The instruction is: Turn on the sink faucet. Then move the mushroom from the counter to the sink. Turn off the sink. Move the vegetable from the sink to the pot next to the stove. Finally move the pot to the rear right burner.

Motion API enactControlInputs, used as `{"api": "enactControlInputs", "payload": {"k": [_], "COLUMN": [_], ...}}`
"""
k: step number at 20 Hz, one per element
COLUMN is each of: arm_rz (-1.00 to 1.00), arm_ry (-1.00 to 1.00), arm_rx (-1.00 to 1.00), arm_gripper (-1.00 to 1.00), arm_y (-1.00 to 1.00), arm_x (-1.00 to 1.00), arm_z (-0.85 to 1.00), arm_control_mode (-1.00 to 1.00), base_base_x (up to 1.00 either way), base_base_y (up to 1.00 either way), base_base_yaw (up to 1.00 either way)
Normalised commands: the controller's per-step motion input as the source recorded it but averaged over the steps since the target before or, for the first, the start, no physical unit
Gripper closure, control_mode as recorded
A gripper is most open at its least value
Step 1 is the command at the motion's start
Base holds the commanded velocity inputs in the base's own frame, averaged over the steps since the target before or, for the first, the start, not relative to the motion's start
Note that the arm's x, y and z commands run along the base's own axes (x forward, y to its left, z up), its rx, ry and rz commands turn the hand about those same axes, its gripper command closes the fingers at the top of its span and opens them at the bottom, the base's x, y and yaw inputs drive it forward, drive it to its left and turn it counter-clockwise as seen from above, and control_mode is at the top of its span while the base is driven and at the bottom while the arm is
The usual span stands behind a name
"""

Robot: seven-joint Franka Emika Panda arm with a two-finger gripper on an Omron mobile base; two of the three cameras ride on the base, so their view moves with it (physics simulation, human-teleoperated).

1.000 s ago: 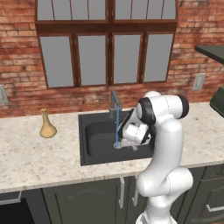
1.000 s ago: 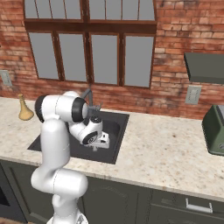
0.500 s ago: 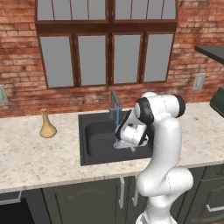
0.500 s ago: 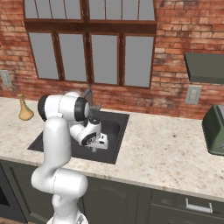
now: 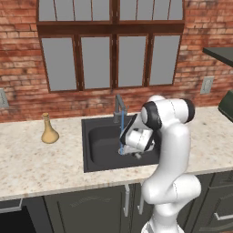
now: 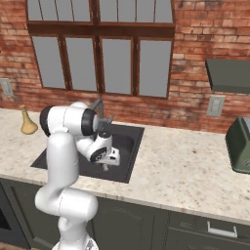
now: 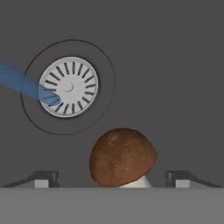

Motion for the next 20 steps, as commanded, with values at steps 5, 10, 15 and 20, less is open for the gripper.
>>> {"api": "enactControlInputs", "payload": {"k": [5,10,15,20], "arm_rz": [0.0,0.0,0.0,0.02], "arm_ry": [-0.09,-0.15,-0.16,-0.17], "arm_rx": [0.0,0.0,0.01,0.02], "arm_gripper": [-1.0,-1.0,-1.0,-1.0], "arm_y": [0.05,0.01,-0.03,-0.12], "arm_x": [-0.16,-0.33,-0.34,-0.32], "arm_z": [0.44,0.66,0.74,0.74], "arm_control_mode": [-1.0,-1.0,-1.0,-1.0], "base_base_x": [0.0,0.0,0.0,0.0], "base_base_y": [0.0,0.0,0.0,0.0], "base_base_yaw": [0.0,0.0,0.0,0.0]}}
